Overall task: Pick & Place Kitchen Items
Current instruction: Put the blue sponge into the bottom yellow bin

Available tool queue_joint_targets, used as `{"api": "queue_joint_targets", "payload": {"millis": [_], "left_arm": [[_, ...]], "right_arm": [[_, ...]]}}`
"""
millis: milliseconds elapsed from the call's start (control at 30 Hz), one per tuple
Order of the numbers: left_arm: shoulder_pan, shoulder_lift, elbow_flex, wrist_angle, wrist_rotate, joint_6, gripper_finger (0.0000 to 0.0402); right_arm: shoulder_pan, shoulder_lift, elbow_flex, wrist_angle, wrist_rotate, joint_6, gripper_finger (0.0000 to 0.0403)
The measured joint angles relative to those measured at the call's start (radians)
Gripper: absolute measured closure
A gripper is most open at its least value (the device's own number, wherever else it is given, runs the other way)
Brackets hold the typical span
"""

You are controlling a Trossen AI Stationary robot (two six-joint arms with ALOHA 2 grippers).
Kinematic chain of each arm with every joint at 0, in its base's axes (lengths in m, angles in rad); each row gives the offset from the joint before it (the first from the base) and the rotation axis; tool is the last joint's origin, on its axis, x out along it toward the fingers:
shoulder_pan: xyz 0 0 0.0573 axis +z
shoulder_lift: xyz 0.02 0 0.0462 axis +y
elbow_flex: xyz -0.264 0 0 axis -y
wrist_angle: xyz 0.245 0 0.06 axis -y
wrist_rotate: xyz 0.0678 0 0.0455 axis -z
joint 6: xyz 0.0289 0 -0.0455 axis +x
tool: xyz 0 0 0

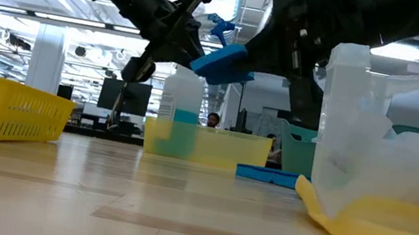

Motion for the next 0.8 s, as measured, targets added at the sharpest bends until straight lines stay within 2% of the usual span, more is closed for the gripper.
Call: {"api": "queue_joint_targets", "payload": {"millis": [433, 633, 800], "left_arm": [[-0.018, -0.009, 0.000, -0.119, -0.028, -0.087, 0.0401], [-0.028, -0.078, -0.001, -0.217, -0.085, -0.117, 0.0401], [-0.043, -0.181, 0.000, -0.335, -0.160, -0.167, 0.0401]], "right_arm": [[-0.006, -0.001, -0.007, -0.002, 0.013, 0.139, 0.0263], [-0.007, -0.042, -0.052, -0.004, 0.028, 0.196, 0.0219], [-0.006, -0.126, -0.102, -0.004, 0.029, 0.264, 0.0200]]}}
